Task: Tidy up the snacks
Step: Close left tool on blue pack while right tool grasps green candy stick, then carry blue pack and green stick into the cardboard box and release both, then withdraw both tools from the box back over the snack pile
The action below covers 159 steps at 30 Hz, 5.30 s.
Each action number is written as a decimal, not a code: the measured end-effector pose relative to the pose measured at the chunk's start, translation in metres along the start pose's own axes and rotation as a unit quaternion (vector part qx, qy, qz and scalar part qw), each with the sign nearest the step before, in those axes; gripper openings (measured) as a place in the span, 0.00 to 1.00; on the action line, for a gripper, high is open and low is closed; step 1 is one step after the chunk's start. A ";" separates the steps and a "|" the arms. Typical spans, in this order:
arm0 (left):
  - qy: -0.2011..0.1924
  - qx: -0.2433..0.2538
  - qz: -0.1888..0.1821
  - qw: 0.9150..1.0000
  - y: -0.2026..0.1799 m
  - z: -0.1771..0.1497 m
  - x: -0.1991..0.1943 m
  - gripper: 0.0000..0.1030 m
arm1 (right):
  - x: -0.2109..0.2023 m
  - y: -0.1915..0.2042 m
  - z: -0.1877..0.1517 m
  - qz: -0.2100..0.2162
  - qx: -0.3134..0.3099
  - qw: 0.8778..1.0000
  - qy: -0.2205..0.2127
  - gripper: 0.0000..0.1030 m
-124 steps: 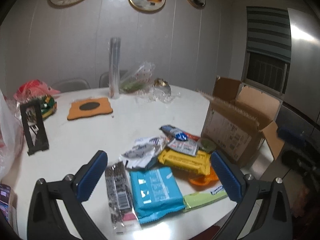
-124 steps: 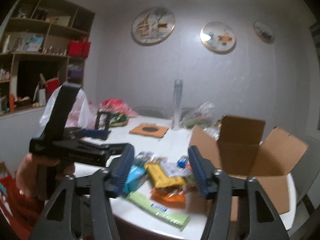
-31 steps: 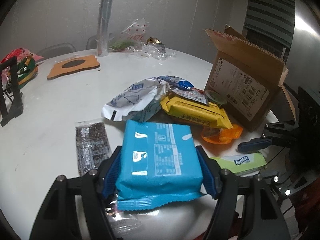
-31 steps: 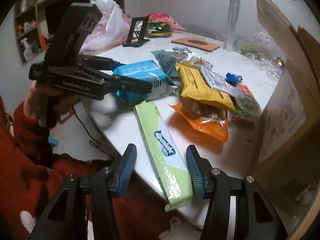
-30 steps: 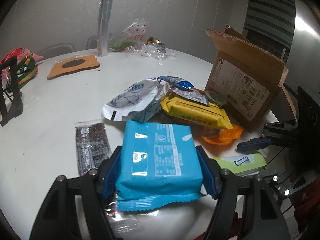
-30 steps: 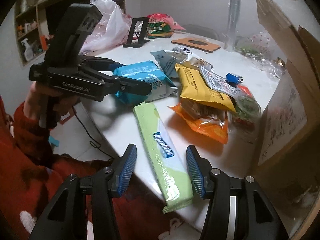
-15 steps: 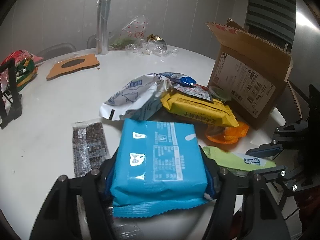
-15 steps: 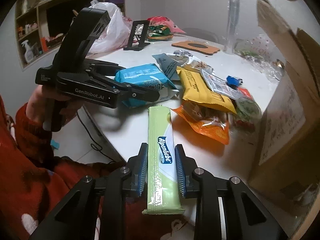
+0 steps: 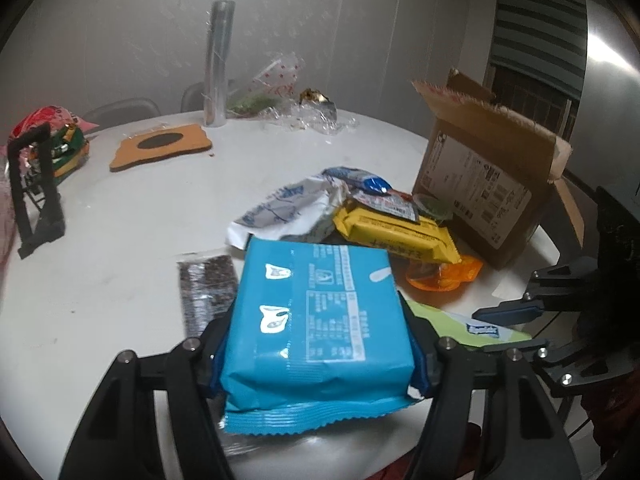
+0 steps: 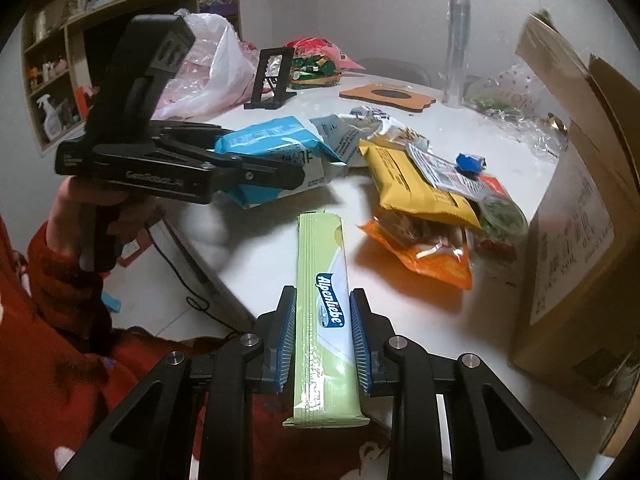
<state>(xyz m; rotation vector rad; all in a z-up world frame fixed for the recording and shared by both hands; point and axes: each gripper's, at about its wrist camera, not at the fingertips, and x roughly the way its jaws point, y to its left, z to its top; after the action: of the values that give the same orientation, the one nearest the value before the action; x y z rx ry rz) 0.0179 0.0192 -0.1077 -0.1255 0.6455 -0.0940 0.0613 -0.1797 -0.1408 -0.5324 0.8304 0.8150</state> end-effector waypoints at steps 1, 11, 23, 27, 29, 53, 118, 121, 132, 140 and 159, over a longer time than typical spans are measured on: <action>-0.004 -0.004 0.001 1.000 0.003 0.000 -0.004 0.63 | 0.002 0.002 0.003 -0.003 0.001 1.000 -0.001 0.21; -0.024 -0.031 0.012 0.999 0.027 -0.006 -0.022 0.63 | 0.030 0.009 0.022 -0.005 0.008 1.000 0.005 0.23; -0.020 -0.036 0.005 0.999 0.029 -0.006 -0.014 0.63 | 0.044 0.014 0.029 -0.017 -0.013 1.000 -0.014 0.31; -0.020 -0.037 0.006 0.999 0.029 -0.006 -0.013 0.63 | 0.046 0.014 0.031 -0.016 -0.009 1.000 -0.018 0.33; -0.020 -0.038 0.004 0.999 0.029 -0.006 -0.013 0.63 | 0.047 0.015 0.031 -0.016 -0.009 1.000 -0.020 0.32; -0.126 0.022 -0.044 0.991 0.010 0.077 -0.096 0.63 | -0.031 0.041 0.077 -0.010 -0.022 0.996 -0.087 0.21; 0.194 0.217 -0.129 0.948 -0.218 0.191 0.146 0.79 | -0.081 -0.183 0.063 -0.114 0.141 0.975 0.130 0.24; 0.186 0.217 -0.127 0.950 -0.218 0.191 0.138 0.79 | -0.084 -0.179 0.065 -0.126 0.141 0.973 0.133 0.30; 0.097 0.197 -0.141 0.965 -0.192 0.203 0.060 0.80 | -0.122 -0.163 0.095 -0.169 0.157 0.969 0.089 0.31; 0.024 0.146 -0.113 0.982 -0.120 0.198 -0.014 0.82 | -0.157 -0.095 0.112 -0.220 0.109 0.969 -0.002 0.31; 0.028 0.043 -0.022 0.998 0.027 0.085 0.003 0.84 | -0.039 0.013 0.116 -0.096 0.052 0.993 -0.037 0.31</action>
<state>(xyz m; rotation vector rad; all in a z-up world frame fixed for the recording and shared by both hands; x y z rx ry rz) 0.0726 0.0530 -0.0462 -0.0544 0.6935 -0.1674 0.0854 -0.1078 -0.0441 -0.4791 0.7359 0.6077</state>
